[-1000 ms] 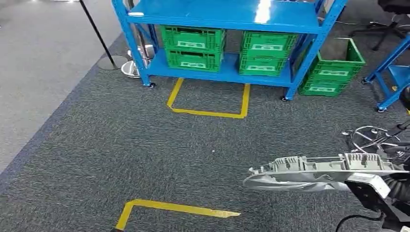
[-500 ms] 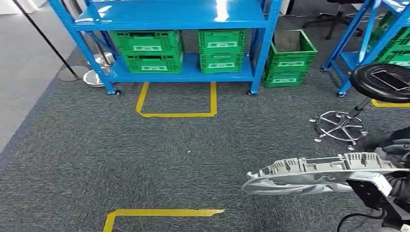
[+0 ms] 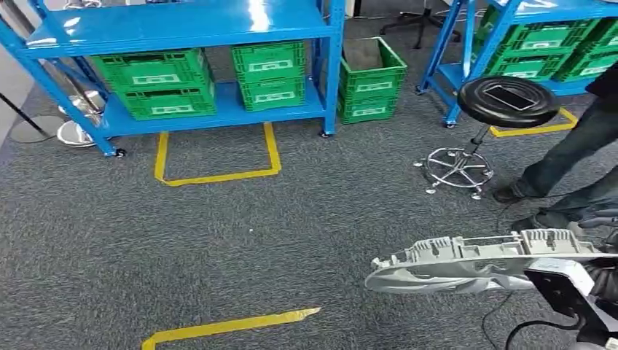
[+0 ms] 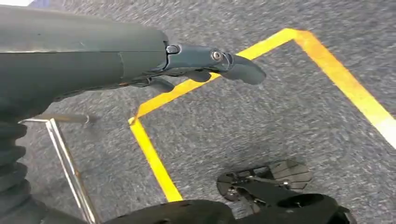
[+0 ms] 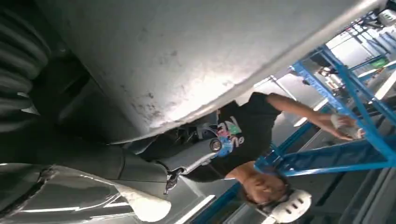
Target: Take the parts from the cabinet and place them on the table.
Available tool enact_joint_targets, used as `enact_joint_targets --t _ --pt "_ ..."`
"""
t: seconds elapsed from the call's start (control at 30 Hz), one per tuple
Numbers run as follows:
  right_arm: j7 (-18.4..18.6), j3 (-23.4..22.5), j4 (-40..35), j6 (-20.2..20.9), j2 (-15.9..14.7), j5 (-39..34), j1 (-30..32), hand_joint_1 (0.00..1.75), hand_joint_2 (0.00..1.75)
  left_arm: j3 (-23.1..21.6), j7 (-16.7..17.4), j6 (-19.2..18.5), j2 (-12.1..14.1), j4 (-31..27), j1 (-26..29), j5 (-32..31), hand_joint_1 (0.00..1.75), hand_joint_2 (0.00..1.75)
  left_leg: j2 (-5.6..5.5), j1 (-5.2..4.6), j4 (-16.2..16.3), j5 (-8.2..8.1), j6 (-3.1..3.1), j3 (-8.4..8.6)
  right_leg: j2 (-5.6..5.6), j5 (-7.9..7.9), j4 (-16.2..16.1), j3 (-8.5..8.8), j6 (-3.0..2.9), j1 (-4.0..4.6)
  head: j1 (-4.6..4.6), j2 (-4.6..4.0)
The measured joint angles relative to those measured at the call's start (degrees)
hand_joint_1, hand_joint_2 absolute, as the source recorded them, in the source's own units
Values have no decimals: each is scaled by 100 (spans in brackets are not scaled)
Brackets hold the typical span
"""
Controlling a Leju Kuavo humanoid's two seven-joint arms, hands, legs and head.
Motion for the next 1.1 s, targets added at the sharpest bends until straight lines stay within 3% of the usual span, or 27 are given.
enact_joint_targets --t 0.03,0.07,0.17,0.2,0.23,0.27,0.3,0.33,0.37,0.4,0.43,0.47,0.5,0.53,0.63,0.67,0.7,0.73,0.77,0.83,0.87,0.9,0.97,1.0,1.03,1.07,1.1 --pt "-2 2 2 9 2 -7 -6 175 175 2 0 2 13 -9 -3 0 0 175 26 -41 35 -35 -51 -8 -10 6 -10 59 -105 22 2 -2" --pt "-2 -2 0 9 2 -9 -11 175 175 0 0 2 7 -9 -3 -2 0 175 76 -40 37 -29 -84 -8 92 20 16 31 -188 37 -33 -2" --pt "-4 -4 0 9 2 -11 7 175 175 2 2 4 11 -9 -26 0 0 175 236 -22 59 -29 -167 19 267 75 17 -18 -312 37 -20 -2" --pt "-4 -7 0 9 2 -13 14 175 175 2 2 4 11 -9 -35 -2 0 175 -5 13 152 -133 -216 -15 311 97 14 -33 -344 18 -28 -2" --pt "-2 -9 0 11 2 -17 -4 175 175 2 2 9 11 -9 -31 0 0 175 -287 31 453 -388 -240 -126 364 118 14 -53 -376 11 -44 -2" --pt "-6 -5 0 11 2 -17 -7 175 175 2 2 9 11 -9 -24 0 0 175 -411 34 905 -665 -250 -307 423 131 15 -79 -396 12 -50 0" --pt "-13 2 0 15 4 -20 -3 175 175 7 0 9 11 -9 -22 4 0 175 -464 33 1380 -893 -254 -500 488 149 16 -104 -416 23 -50 -2" --pt "-9 4 0 15 4 -28 2 175 175 13 0 9 11 -9 -23 9 0 175 -475 32 1696 -1009 -250 -619 553 162 18 -123 -420 35 -48 -2" --pt "-11 4 2 18 7 -39 4 175 175 15 0 9 11 -9 -37 9 0 175 -480 30 1799 -994 -237 -640 628 179 19 -136 -422 49 -44 -2" --pt "-11 4 2 20 9 -50 3 175 175 15 4 9 11 -9 -40 0 0 175 -484 29 1667 -854 -208 -550 707 191 19 -145 -420 61 -48 -2" --pt "-11 4 0 22 9 -65 4 175 175 17 18 7 11 -9 -25 0 0 175 -512 23 1268 -597 -160 -344 803 208 19 -149 -416 77 -48 -2" --pt "-13 0 0 20 9 -91 7 175 175 17 18 9 15 -9 -7 -2 0 175 -609 10 773 -345 -97 -104 884 221 19 -149 -409 90 -48 -2" --pt "-39 0 0 18 11 -139 10 175 175 17 17 9 33 -11 3 -9 0 175 -935 -2 261 -137 -1 136 953 240 17 -163 -405 63 -46 -2" --pt "-79 0 -2 13 26 -177 4 175 175 24 18 13 72 -11 5 -24 0 175 -1214 20 141 -210 77 183 998 260 25 -200 -368 87 -13 -2" --pt "-236 11 -66 -48 50 -225 42 175 175 24 15 28 57 -11 7 -52 0 175 -1023 -44 33 -203 45 188 1233 352 0 -304 -232 -17 -57 -2" --pt "-311 11 -116 -100 61 -236 63 175 175 24 15 37 55 -11 8 -59 0 175 -938 -30 -45 -153 52 208 1312 387 -33 -316 -177 3 -53 -2" --pt "-389 13 -160 -180 70 -262 87 175 175 26 13 44 36 -2 -6 -70 0 175 -809 23 -143 -81 21 239 1087 333 57 -405 -195 9 -50 -2" --pt "-487 22 -216 -317 85 -317 57 175 175 24 4 70 46 2 -11 -94 0 175 -753 26 -189 -61 52 249 739 169 235 -498 -179 48 6 -2" --pt "-569 35 -271 -391 94 -387 6 175 175 24 0 85 48 7 -10 -101 0 175 -653 25 -188 -53 63 234 569 -70 610 -675 -161 48 22 -2" --pt "-719 79 -374 -538 140 -538 -10 175 175 24 -4 107 50 28 4 -107 0 175 -442 18 -181 -54 63 215 449 -453 1485 -1051 -119 30 20 -2" --pt "-767 94 -409 -588 146 -579 -12 175 175 24 -11 114 55 43 4 -109 0 175 -344 19 -176 -54 62 208 433 -488 1683 -1117 -91 21 22 -2" --pt "-817 109 -454 -623 151 -608 -24 175 175 24 -20 131 55 63 -1 -111 0 175 -260 22 -172 -56 53 205 410 -396 1599 -1038 -68 8 24 -2" --pt "-894 142 -549 -673 151 -630 -93 175 175 24 -35 149 55 107 -22 -118 0 175 -97 40 -140 -77 12 203 319 -10 789 -517 -39 -17 22 -2" --pt "-924 164 -612 -706 149 -638 -145 175 175 24 -39 157 57 127 -36 -118 0 175 -30 47 -97 -100 -27 198 144 156 259 -171 -20 -20 22 0" --pt "-946 184 -656 -732 149 -647 -211 175 175 24 -44 171 72 129 -46 -118 0 175 18 1 -54 -136 -82 184 -89 35 3 -48 -33 26 39 -2" --pt "-955 201 -706 -741 151 -656 -246 175 175 24 -50 181 72 144 -51 -118 0 175 60 -10 -13 -175 -126 180 30 91 0 3 -164 13 16 0" --pt "-957 203 -743 -756 151 -669 -256 175 175 24 -52 188 81 149 -63 -118 0 175 103 -14 -16 -163 -145 190 83 84 21 -23 -214 20 -7 -2"
